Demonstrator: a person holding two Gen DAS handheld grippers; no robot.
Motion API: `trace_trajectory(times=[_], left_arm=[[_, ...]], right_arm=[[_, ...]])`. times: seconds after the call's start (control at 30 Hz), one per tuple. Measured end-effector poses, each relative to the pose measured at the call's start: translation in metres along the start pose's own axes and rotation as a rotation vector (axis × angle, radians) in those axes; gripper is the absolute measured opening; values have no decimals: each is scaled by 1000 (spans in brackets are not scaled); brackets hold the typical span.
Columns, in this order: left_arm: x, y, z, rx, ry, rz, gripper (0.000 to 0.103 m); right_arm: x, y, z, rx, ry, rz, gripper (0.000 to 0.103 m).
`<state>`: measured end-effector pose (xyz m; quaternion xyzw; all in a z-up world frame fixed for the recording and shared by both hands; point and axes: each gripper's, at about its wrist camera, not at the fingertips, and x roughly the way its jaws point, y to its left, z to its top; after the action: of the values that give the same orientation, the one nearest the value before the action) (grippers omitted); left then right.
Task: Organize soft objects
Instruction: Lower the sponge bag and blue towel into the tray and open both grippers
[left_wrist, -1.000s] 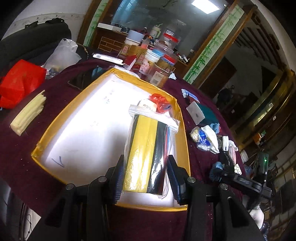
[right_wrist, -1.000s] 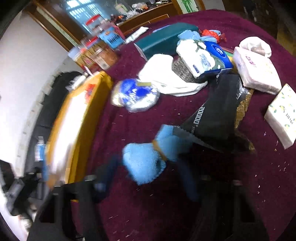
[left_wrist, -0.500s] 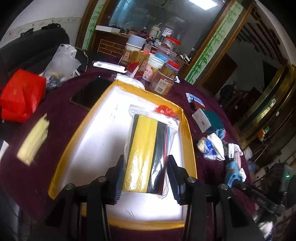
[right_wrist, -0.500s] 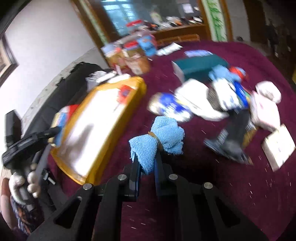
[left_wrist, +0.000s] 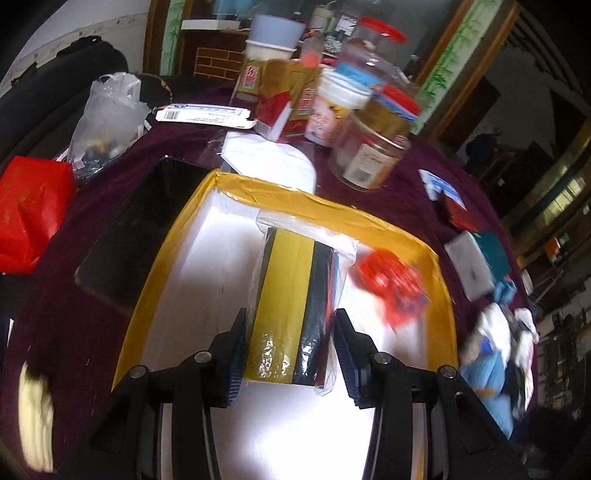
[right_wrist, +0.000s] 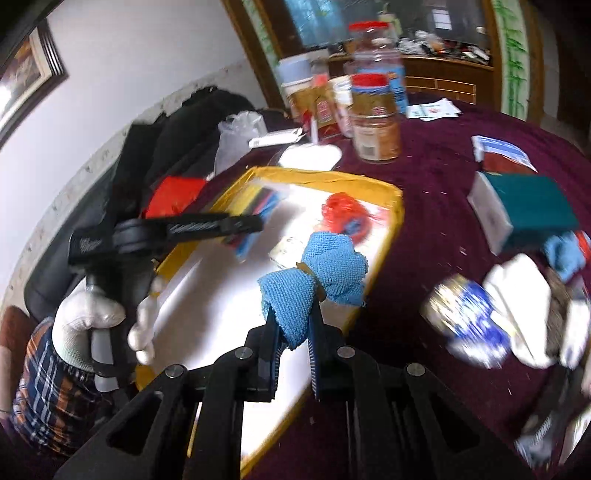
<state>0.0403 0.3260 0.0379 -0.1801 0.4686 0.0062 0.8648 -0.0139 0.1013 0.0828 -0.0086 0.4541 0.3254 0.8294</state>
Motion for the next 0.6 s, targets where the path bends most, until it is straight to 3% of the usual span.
trace_trajectory(times=[0.13, 0.3, 0.47, 0.6], left_arm=[[23, 10, 8, -64, 54, 0, 49], [5, 16, 5, -93, 18, -52, 60], [-22, 20, -1, -109, -31, -64, 66], [-43, 18, -9, -127, -55, -90, 69]], right_arm=[[39, 13, 17, -43, 67, -33, 12], [75, 13, 28, -62, 124, -128, 17], [82, 0, 33, -33, 117, -186, 44], [55, -6, 37, 18, 50, -147, 49]])
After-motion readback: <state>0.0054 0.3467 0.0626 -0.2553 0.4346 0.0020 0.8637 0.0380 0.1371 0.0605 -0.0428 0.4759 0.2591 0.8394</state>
